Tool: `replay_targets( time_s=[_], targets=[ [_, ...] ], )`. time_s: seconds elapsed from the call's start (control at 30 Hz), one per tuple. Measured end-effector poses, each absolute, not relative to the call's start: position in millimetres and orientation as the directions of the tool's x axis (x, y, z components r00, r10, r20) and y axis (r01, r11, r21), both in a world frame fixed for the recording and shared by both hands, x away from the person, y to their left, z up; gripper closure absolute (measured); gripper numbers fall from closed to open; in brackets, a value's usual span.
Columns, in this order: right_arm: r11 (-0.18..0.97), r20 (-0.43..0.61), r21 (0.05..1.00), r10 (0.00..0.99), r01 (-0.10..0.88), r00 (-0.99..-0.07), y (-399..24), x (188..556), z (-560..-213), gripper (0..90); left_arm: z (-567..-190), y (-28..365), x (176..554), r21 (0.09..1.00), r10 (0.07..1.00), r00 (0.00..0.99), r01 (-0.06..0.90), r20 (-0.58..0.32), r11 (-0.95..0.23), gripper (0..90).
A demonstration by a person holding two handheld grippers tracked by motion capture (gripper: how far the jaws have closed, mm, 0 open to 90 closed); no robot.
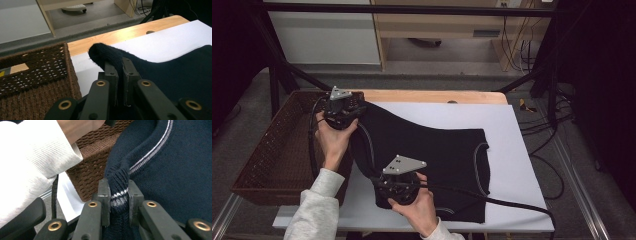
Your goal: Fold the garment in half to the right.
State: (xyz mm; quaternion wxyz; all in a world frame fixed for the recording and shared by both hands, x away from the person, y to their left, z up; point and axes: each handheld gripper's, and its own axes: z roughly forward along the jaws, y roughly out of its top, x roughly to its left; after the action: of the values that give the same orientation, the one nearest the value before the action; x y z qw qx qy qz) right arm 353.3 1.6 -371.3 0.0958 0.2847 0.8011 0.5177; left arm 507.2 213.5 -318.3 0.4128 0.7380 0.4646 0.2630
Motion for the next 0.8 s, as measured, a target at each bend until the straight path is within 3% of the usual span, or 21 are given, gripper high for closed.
replay_targets(
  time_s=[0.8],
  targets=[
    [0.296,0.132,0.897,0.529,0.328,-0.838,33,355,-363,77.7,-306,244,503,0.851,0.927,0.376,0.483,0.014,-0.209,84.7]
  ],
)
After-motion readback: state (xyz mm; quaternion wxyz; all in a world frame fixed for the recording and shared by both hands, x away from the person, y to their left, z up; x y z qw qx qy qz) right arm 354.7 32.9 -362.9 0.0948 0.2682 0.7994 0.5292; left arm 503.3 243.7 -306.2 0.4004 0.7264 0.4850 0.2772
